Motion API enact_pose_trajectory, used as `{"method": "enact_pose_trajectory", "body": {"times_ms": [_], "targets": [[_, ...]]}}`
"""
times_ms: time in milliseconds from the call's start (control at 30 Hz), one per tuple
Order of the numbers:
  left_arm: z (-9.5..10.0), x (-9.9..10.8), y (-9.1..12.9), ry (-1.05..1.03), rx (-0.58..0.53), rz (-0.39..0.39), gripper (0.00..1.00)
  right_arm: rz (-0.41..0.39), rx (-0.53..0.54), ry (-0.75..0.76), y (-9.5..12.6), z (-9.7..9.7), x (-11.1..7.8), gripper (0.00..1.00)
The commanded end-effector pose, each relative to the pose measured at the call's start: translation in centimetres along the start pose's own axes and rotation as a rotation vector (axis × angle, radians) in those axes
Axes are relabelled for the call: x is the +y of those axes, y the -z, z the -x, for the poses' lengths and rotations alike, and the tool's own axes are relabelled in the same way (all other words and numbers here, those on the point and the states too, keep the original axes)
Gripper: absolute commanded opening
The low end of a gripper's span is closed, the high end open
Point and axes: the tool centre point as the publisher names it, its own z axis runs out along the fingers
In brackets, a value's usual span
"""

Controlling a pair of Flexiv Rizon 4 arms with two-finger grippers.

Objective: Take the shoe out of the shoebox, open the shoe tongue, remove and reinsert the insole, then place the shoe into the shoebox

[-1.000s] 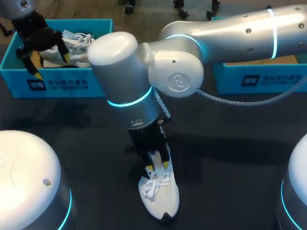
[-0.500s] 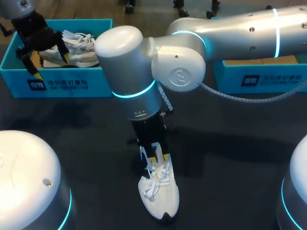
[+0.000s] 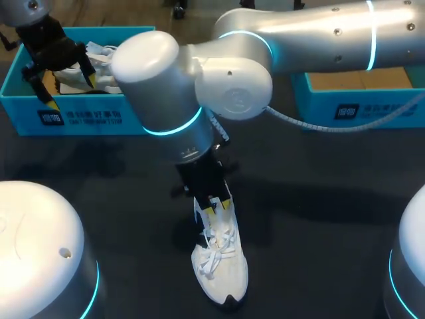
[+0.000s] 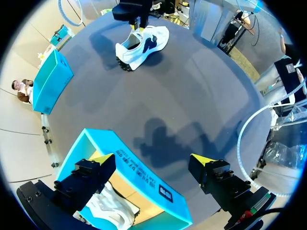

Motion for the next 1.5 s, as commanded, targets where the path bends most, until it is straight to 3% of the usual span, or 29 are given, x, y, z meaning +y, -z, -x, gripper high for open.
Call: {"method": "enact_pose_trajectory", "body": {"times_ms": [33,167,333,567,600,633,700,733,767,833,1167,1333,1400,1467,1500], "targets": [[0.1,0.0,0.0,0.0,0.003,0.001,1.0,-0.002,0.049,0.016,-1.7,0.7,0.8,0.22],[0.1,0.0,0.0,0.0,0.003,0.001,1.0,0.017,0.063,0.025,-1.4,1.1,0.8,0.23],[0.1,0.0,0.0,0.0,0.003,0.001,1.0,0.014,0.023,0.087,1.5,1.6,0.4,0.24],[0.1,0.0,0.0,0.0,0.003,0.001,1.0,0.112,-0.007,0.472,4.5,1.3,1.9,0.39],[0.1,0.0,0.0,0.0,0.003,0.001,1.0,0.122,-0.019,0.55,4.8,1.1,2.5,0.49],[0.1,0.0,0.0,0.0,0.003,0.001,1.0,0.13,-0.027,0.607,5.0,1.1,2.9,0.71],[0.1,0.0,0.0,0.0,0.003,0.001,1.0,0.177,-0.041,0.74,5.1,1.0,3.6,1.0],[0.1,0.0,0.0,0.0,0.003,0.001,1.0,0.189,-0.043,0.765,5.1,1.0,3.7,1.0],[0.1,0.0,0.0,0.0,0.003,0.001,1.0,0.236,-0.069,0.88,5.2,1.0,4.0,1.0],[0.1,0.0,0.0,0.0,0.003,0.001,1.0,0.381,-0.153,1.157,5.1,0.5,3.6,1.0],[0.1,0.0,0.0,0.0,0.003,0.001,1.0,0.381,-0.153,1.157,5.1,0.5,3.6,1.0],[0.1,0.0,0.0,0.0,0.003,0.001,1.0,0.522,-0.15,1.301,3.5,1.6,5.3,1.0],[0.1,0.0,0.0,0.0,0.003,0.001,1.0,0.487,-0.153,1.291,3.2,2.1,5.8,1.0],[0.1,0.0,0.0,0.0,0.003,0.001,1.0,0.521,-0.147,1.337,2.9,2.5,6.4,1.0],[0.1,0.0,0.0,0.0,0.003,0.001,1.0,0.501,-0.139,1.341,2.7,2.6,6.8,1.0]]}}
